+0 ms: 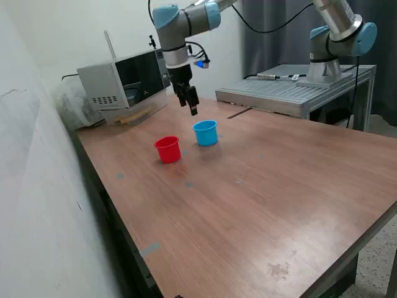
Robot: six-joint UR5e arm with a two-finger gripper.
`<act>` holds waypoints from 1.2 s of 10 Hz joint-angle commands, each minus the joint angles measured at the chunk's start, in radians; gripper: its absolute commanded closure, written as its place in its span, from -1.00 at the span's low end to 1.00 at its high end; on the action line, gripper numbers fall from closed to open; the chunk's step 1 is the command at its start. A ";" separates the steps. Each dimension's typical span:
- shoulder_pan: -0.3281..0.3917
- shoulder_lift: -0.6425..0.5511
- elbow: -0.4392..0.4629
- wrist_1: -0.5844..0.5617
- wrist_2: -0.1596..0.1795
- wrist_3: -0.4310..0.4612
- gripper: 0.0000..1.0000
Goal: Place red objects in the red bin, and blue objects in the blue bin.
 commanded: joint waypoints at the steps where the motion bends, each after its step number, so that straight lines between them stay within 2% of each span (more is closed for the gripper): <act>1: 0.045 -0.197 0.185 0.067 0.052 0.025 -1.00; 4: 0.054 -0.386 0.348 0.146 0.055 0.027 -1.00; 6: 0.091 -0.513 0.440 0.203 0.055 0.027 -1.00; 10: 0.097 -0.757 0.635 0.329 0.053 0.027 -1.00; 12: 0.149 -0.830 0.681 0.462 0.059 0.036 -1.00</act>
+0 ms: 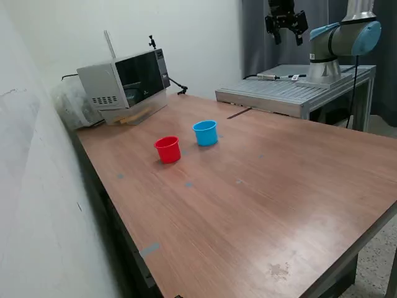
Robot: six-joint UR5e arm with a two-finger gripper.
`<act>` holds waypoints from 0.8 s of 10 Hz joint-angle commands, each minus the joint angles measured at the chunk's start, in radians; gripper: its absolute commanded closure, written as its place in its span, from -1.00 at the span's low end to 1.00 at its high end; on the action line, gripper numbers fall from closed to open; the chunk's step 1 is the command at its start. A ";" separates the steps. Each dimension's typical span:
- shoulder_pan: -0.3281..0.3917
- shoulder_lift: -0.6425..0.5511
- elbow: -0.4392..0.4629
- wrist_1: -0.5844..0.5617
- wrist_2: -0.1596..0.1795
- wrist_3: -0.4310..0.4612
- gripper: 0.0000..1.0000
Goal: Place red objects in the red bin, and blue objects in the blue bin.
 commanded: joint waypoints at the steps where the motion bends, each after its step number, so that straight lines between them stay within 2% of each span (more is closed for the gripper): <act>1: 0.065 -0.073 0.047 0.151 0.012 0.034 -1.00; 2: 0.107 -0.073 0.046 0.173 0.009 0.028 -1.00; 3: 0.110 -0.073 0.047 0.176 0.007 0.028 -1.00; 8: 0.089 -0.071 0.047 0.176 0.006 0.026 -1.00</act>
